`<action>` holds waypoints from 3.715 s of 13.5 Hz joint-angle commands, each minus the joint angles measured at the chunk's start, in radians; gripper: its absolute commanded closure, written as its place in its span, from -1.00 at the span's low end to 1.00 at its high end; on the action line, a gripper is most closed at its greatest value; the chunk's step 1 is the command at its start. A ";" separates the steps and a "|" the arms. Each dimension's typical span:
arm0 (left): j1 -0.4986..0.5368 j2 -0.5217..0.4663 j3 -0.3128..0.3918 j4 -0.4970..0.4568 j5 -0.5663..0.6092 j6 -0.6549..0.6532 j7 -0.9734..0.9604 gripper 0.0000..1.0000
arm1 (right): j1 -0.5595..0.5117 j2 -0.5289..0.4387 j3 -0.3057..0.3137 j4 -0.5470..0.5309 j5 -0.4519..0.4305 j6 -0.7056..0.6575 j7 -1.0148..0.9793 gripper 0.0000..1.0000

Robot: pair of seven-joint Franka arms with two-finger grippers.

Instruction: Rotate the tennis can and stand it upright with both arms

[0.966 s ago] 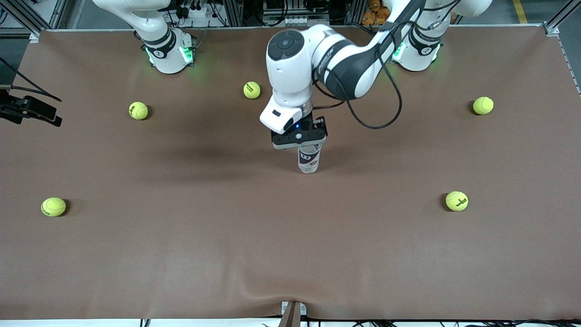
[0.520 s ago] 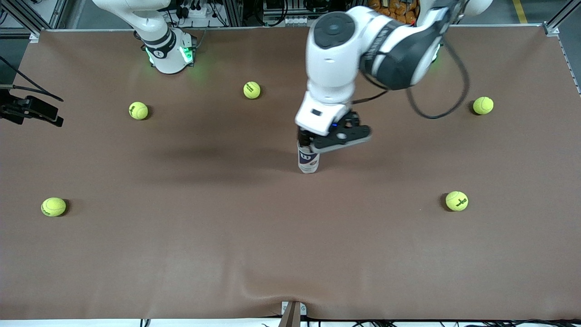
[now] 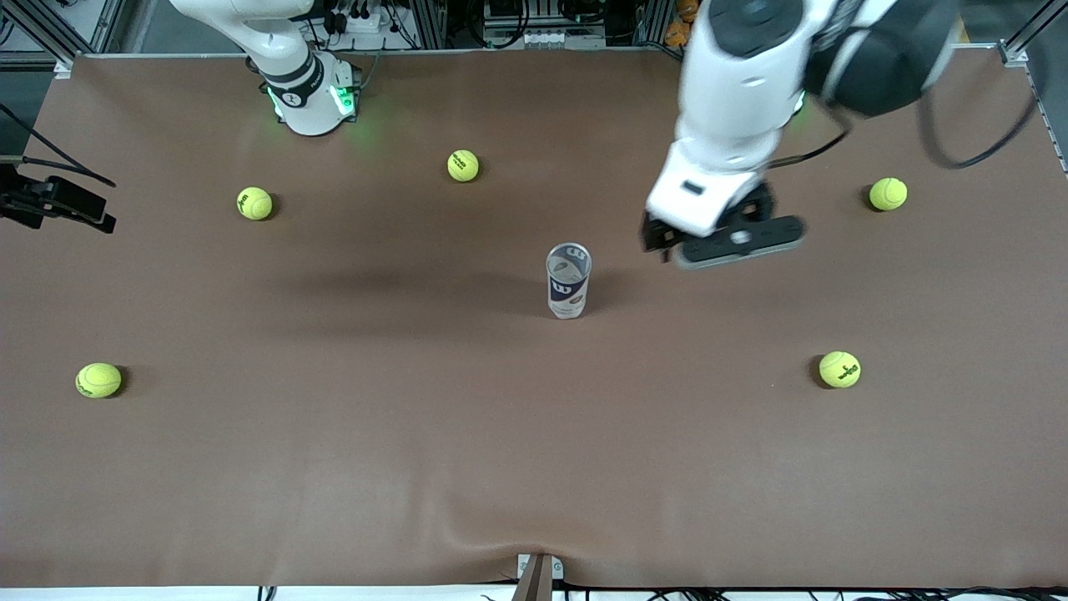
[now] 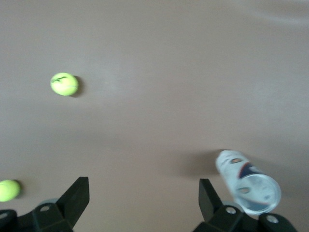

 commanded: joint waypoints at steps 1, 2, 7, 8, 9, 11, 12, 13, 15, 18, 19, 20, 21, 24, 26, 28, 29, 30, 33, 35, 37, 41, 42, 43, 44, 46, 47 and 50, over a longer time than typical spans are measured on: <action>0.055 -0.091 -0.008 -0.059 -0.017 -0.043 0.081 -1.00 | -0.011 0.002 -0.001 0.021 -0.008 -0.006 0.014 -1.00; 0.081 -0.105 -0.008 -0.072 -0.017 -0.043 0.126 -1.00 | -0.014 0.002 -0.001 0.021 -0.007 -0.006 0.014 -1.00; 0.235 -0.168 -0.008 -0.107 -0.101 -0.037 0.325 -1.00 | -0.014 0.002 -0.001 0.022 -0.012 -0.008 0.013 -1.00; 0.262 -0.173 -0.008 -0.107 -0.104 -0.037 0.351 -1.00 | -0.015 0.002 -0.001 0.024 -0.012 -0.008 0.013 -1.00; 0.291 -0.177 -0.008 -0.108 -0.113 -0.037 0.390 -1.00 | -0.016 0.002 -0.001 0.024 -0.012 -0.008 0.013 -1.00; 0.359 -0.200 -0.008 -0.133 -0.148 -0.037 0.477 -1.00 | -0.014 0.002 -0.001 0.024 -0.010 -0.008 0.011 -1.00; 0.385 -0.209 -0.008 -0.139 -0.161 -0.037 0.499 -1.00 | -0.012 0.002 0.000 0.024 -0.010 -0.008 0.014 -1.00; 0.410 -0.217 -0.008 -0.147 -0.165 -0.035 0.526 -1.00 | -0.009 0.002 0.000 0.024 -0.010 -0.008 0.016 -1.00; 0.448 -0.234 -0.008 -0.156 -0.165 -0.023 0.575 -1.00 | -0.006 0.002 0.000 0.024 -0.008 -0.008 0.016 -1.00; 0.517 -0.234 -0.007 -0.156 -0.197 -0.014 0.646 -1.00 | -0.014 0.002 0.000 0.024 -0.008 -0.008 0.011 -1.00; 0.543 -0.234 -0.007 -0.156 -0.208 -0.012 0.678 -1.00 | -0.015 0.002 0.000 0.024 -0.007 -0.008 0.008 -1.00; 0.554 -0.234 -0.005 -0.156 -0.208 -0.012 0.694 -1.00 | -0.014 0.002 0.000 0.024 -0.007 -0.008 0.013 -1.00; 0.559 -0.232 -0.004 -0.155 -0.208 -0.012 0.698 -1.00 | -0.012 0.002 0.000 0.024 -0.007 -0.008 0.014 -1.00; 0.559 -0.220 0.002 -0.147 -0.179 -0.014 0.755 -1.00 | -0.012 0.002 0.000 0.024 -0.005 -0.008 0.016 -1.00; 0.556 -0.220 0.002 -0.148 -0.153 -0.021 0.754 -1.00 | -0.014 0.002 0.000 0.024 -0.005 -0.008 0.016 -1.00; 0.554 -0.220 -0.004 -0.147 -0.153 -0.051 0.754 -1.00 | -0.014 0.002 0.000 0.024 -0.005 -0.008 0.016 -1.00; 0.554 -0.228 -0.004 -0.153 -0.150 -0.052 0.743 -1.00 | -0.014 0.002 0.000 0.024 -0.005 -0.008 0.016 -1.00; 0.557 -0.234 -0.007 -0.159 -0.148 -0.052 0.728 -1.00 | -0.014 0.002 0.000 0.024 -0.005 -0.008 0.016 -1.00; 0.552 -0.267 -0.033 -0.211 -0.148 -0.037 0.642 -1.00 | -0.014 0.002 0.000 0.024 -0.005 -0.008 0.016 -1.00; 0.554 -0.318 -0.038 -0.245 -0.148 -0.031 0.620 -1.00 | -0.014 0.002 0.000 0.027 -0.007 -0.008 0.014 -1.00; 0.556 -0.360 -0.038 -0.283 -0.148 -0.029 0.620 -1.00 | -0.014 0.002 0.000 0.027 -0.007 -0.008 0.014 -1.00; 0.554 -0.430 -0.039 -0.362 -0.152 0.005 0.620 -1.00 | -0.016 0.002 0.000 0.027 -0.007 -0.008 0.014 -1.00; 0.556 -0.429 -0.038 -0.359 -0.152 0.002 0.620 -1.00 | -0.016 0.002 0.000 0.027 -0.005 -0.008 0.016 -1.00; 0.554 -0.426 -0.038 -0.352 -0.152 -0.002 0.622 -1.00 | -0.014 0.002 0.000 0.027 -0.005 -0.008 0.016 -1.00; 0.554 -0.418 -0.038 -0.334 -0.152 -0.002 0.628 -1.00 | -0.014 0.002 0.000 0.027 -0.005 -0.008 0.016 -1.00; 0.551 -0.401 -0.038 -0.313 -0.155 -0.003 0.625 -1.00 | -0.014 0.002 0.000 0.027 -0.004 -0.008 0.016 -1.00; 0.552 -0.401 -0.038 -0.314 -0.155 -0.003 0.625 -1.00 | -0.014 0.002 0.000 0.027 -0.004 -0.008 0.017 -1.00; 0.554 -0.381 -0.038 -0.293 -0.161 -0.003 0.637 -1.00 | -0.014 0.002 0.000 0.027 -0.005 -0.008 0.016 -1.00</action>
